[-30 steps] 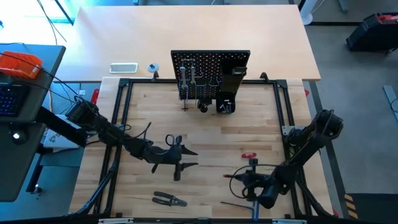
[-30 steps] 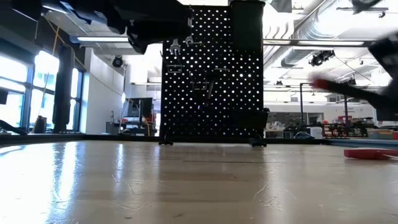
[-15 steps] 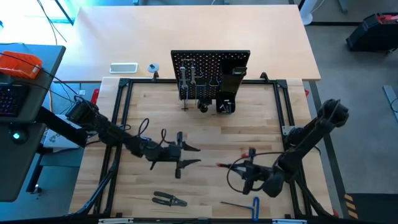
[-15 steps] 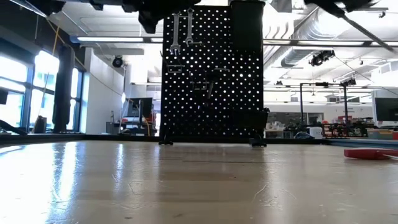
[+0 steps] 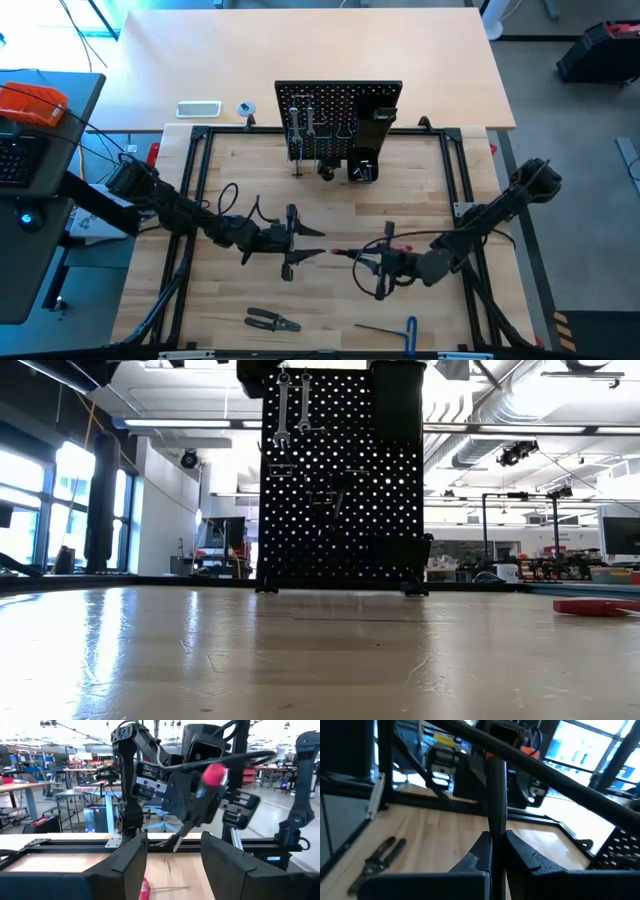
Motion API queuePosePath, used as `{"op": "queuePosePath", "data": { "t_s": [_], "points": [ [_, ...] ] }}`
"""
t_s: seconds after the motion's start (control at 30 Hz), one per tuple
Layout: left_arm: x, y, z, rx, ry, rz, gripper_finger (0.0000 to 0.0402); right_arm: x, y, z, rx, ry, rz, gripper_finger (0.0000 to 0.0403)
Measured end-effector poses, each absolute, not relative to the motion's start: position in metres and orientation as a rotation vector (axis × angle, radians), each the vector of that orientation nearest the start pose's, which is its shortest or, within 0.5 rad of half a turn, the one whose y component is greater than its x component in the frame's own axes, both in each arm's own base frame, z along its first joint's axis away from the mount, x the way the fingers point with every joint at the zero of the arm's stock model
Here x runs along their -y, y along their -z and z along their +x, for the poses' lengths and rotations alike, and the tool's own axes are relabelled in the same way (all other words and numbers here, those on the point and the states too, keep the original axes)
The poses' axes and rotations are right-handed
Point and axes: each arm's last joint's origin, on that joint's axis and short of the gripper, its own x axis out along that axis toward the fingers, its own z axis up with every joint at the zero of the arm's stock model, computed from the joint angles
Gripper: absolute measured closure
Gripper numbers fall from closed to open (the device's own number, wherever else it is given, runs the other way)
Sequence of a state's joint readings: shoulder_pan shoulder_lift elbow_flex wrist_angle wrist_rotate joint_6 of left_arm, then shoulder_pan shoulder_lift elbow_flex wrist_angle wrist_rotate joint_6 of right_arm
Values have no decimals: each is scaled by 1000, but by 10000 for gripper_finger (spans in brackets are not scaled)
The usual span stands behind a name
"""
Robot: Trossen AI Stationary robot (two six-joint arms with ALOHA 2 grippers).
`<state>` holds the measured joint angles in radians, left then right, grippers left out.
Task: Hang tools onto peg board
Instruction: Put the black nut into the top peg board bin
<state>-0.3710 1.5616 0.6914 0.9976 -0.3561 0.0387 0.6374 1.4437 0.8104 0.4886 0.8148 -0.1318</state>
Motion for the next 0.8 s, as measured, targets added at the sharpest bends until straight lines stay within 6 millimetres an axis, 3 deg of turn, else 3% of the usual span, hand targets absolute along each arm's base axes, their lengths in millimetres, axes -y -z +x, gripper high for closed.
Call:
{"op": "queuePosePath", "data": {
  "t_s": [0.3, 0.8],
  "points": [
    [98, -238, 299, 189, 15, -3, 229, -145, -259, 274, -95, 137, -194, 386],
    [90, -252, 308, 242, 10, 15, 229, -128, -263, 286, -42, 124, -181, 386]
  ]
}}
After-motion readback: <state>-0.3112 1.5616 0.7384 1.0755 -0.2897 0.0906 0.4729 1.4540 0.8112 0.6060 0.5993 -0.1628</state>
